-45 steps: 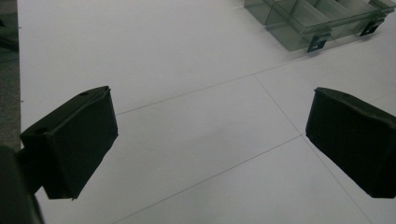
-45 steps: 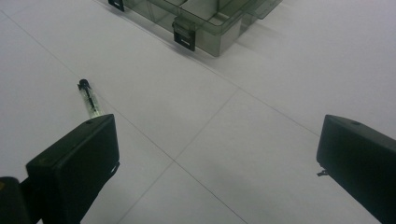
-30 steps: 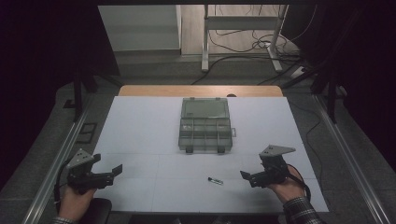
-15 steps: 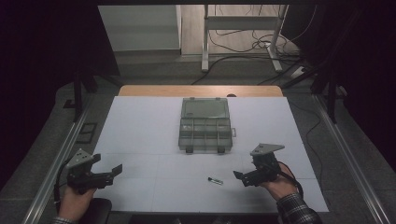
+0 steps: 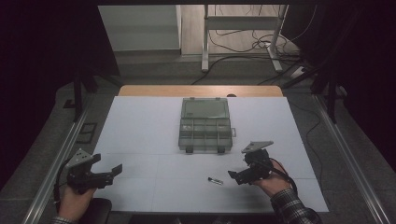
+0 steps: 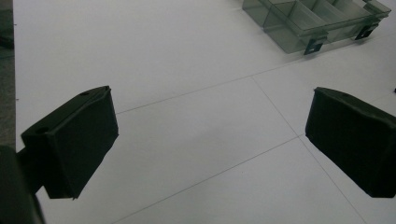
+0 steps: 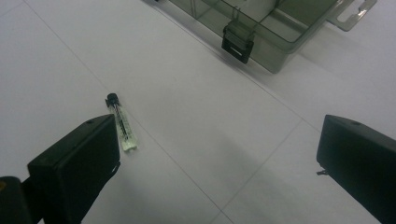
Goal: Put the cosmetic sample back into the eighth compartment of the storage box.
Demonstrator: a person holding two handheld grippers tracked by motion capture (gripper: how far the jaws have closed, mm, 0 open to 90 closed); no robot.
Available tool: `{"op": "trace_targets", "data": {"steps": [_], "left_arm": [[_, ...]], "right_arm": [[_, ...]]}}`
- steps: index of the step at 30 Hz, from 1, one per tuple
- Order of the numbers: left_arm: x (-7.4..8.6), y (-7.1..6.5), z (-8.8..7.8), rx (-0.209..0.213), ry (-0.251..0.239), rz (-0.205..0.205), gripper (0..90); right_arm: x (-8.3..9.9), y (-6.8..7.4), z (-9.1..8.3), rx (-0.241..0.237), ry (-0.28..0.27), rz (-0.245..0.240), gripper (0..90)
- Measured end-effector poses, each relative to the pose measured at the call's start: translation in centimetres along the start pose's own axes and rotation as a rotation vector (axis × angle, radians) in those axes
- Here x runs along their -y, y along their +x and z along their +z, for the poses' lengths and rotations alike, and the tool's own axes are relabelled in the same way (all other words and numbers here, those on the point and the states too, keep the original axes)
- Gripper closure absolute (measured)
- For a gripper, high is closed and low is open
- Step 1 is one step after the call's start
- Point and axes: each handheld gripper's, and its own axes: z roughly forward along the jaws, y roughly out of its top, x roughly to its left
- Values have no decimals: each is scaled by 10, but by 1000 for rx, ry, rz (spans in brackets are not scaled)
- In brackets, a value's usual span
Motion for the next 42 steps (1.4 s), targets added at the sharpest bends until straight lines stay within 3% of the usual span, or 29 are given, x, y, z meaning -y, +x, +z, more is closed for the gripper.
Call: {"op": "trace_targets", "data": {"steps": [11, 15, 31, 42], "left_arm": [[0, 1, -1, 2, -3, -4, 31], [0, 1, -1, 3, -4, -5, 32], [0, 1, 0, 3, -3, -3, 34], [0, 0, 0, 3, -2, 1, 36]], "right_arm": [[-10, 10, 12, -18, 88, -22, 29], [-13, 13, 16, -23, 103, -34, 98], [-24, 30, 36, -132, 191, -119, 448], [-27, 45, 48, -164, 242, -197, 667]]}}
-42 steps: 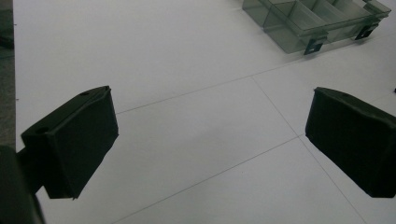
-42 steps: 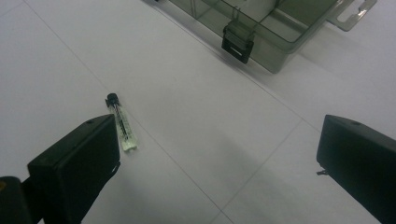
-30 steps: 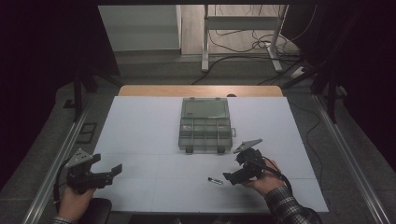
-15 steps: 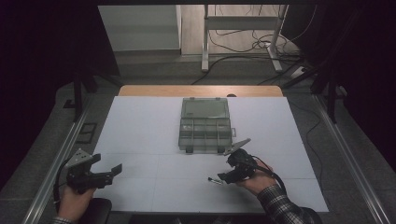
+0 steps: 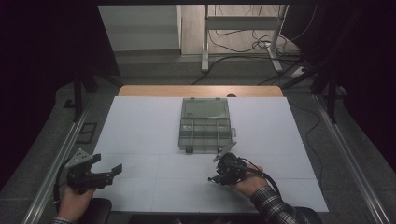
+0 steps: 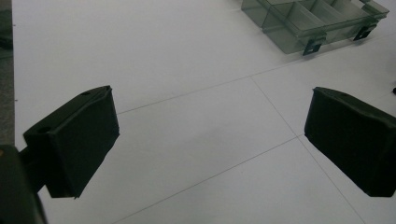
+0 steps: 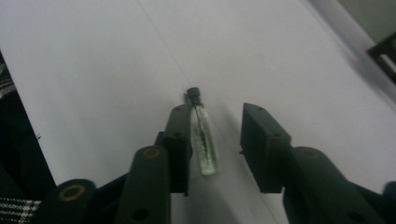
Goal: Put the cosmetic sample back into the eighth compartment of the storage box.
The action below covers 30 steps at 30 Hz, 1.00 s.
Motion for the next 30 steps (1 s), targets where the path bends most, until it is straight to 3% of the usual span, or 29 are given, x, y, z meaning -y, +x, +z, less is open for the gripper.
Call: {"op": "trace_targets", "data": {"steps": [5, 30], "left_arm": [[0, 0, 0, 0, 1, 4, 37], [0, 0, 0, 3, 3, 6, 40]], "right_arm": [[0, 6, 11, 18, 51, -42, 804], [1, -2, -3, 21, -42, 8, 809]]}}
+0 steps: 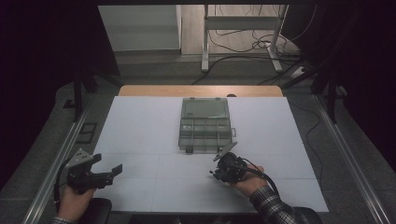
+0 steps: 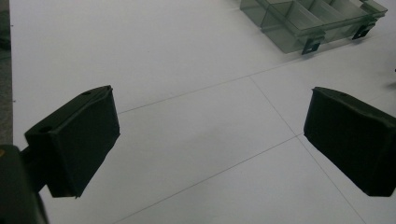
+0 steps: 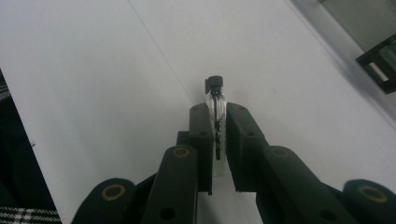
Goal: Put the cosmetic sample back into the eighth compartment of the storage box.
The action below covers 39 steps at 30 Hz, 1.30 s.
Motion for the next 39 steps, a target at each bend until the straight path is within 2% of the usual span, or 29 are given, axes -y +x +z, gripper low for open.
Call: {"op": "trace_targets", "data": {"steps": [9, 39], "left_arm": [[0, 0, 0, 0, 2, 0, 41], [0, 0, 1, 2, 5, -3, 43]], "right_arm": [[-1, -7, -8, 15, -53, 18, 808], [-8, -28, -19, 80, -122, 63, 809]]}}
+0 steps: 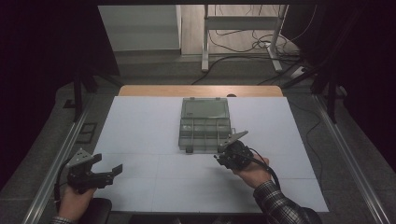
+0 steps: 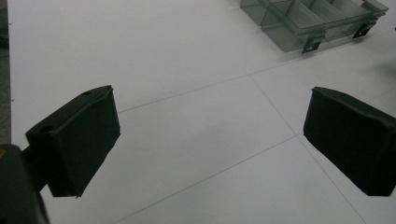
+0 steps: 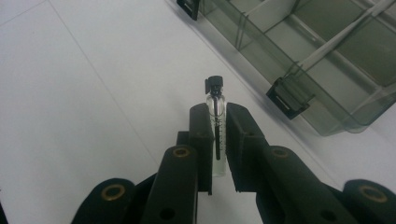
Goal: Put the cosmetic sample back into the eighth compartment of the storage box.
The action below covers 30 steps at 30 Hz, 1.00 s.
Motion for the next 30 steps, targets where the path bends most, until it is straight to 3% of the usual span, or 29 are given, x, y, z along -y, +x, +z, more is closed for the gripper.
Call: {"op": "trace_targets", "data": {"steps": [30], "left_arm": [[0, 0, 1, 4, 3, -1, 44]], "right_arm": [[-13, -21, -2, 44, -49, 27, 808]]}}
